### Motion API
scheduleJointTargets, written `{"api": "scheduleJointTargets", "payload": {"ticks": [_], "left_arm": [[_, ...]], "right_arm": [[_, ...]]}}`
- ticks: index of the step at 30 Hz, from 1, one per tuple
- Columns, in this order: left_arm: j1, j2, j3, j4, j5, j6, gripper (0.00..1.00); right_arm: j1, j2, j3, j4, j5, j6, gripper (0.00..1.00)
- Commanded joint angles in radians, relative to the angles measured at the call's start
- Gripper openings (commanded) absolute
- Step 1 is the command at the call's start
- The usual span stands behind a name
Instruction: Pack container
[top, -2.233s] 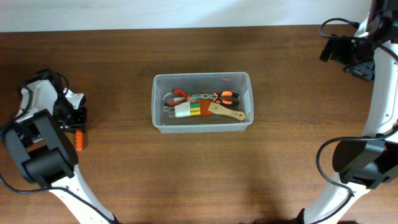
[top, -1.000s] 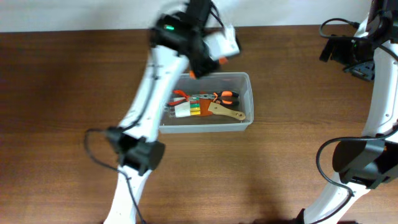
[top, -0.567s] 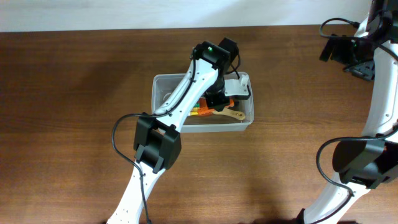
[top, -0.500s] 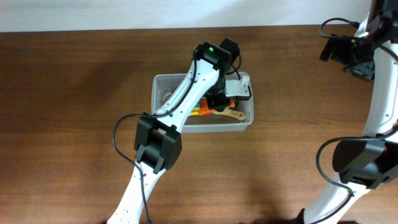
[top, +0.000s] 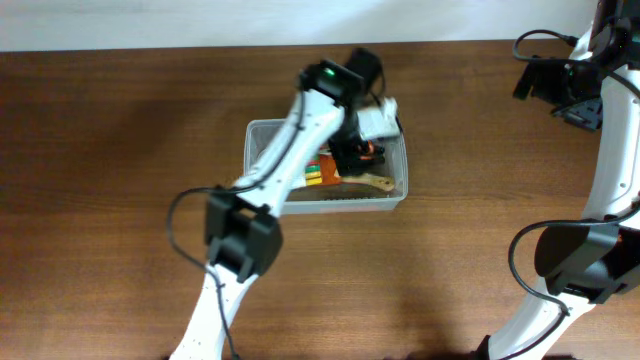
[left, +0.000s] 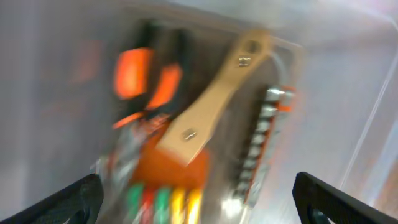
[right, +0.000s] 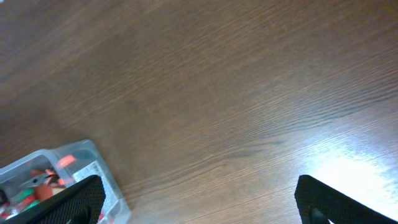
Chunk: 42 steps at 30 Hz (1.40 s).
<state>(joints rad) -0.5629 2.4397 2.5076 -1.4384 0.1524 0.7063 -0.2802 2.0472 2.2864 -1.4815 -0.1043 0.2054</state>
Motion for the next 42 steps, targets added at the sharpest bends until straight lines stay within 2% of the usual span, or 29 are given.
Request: {"api": "scheduleJointTargets", "payload": {"ticks": [1, 8, 11, 15, 20, 24, 30, 42], "left_arm": [[0.083, -0.233, 0.011, 0.023, -0.069, -0.158, 0.99], [0.302, -0.536, 0.011, 0.023, -0.075, -0.314, 0.99], [0.444, -0.638, 0.011, -0.006, -0.076, -0.374, 0.99], [0.610, -0.713, 0.011, -0.062, -0.075, -0.407, 0.99], [0.758, -0.754, 0.011, -0.146, -0.075, -0.407, 0.99], [0.813, -0.759, 0.011, -0.198, -0.073, -0.407, 0.99], [0.820, -0.759, 0.011, -0.198, -0.071, -0.407, 0.99], [0.820, -0.759, 0.011, -0.198, -0.071, -0.407, 0.99]], "right_arm": [[-0.001, 0.002, -0.002, 0.002, -0.124, -0.064, 0.93], [0.039, -0.111, 0.140, 0.005, -0.119, -0.156, 0.93], [0.060, -0.191, 0.238, 0.003, -0.121, -0.173, 0.97], [0.094, -0.315, 0.323, -0.018, -0.121, -0.182, 0.99], [0.142, -0.496, 0.337, -0.118, -0.121, -0.222, 0.99], [0.145, -0.636, 0.337, -0.146, -0.121, -0.224, 0.98], [0.145, -0.795, 0.337, -0.146, -0.123, -0.224, 0.98], [0.145, -0.948, 0.337, -0.217, -0.125, -0.224, 0.98]]}}
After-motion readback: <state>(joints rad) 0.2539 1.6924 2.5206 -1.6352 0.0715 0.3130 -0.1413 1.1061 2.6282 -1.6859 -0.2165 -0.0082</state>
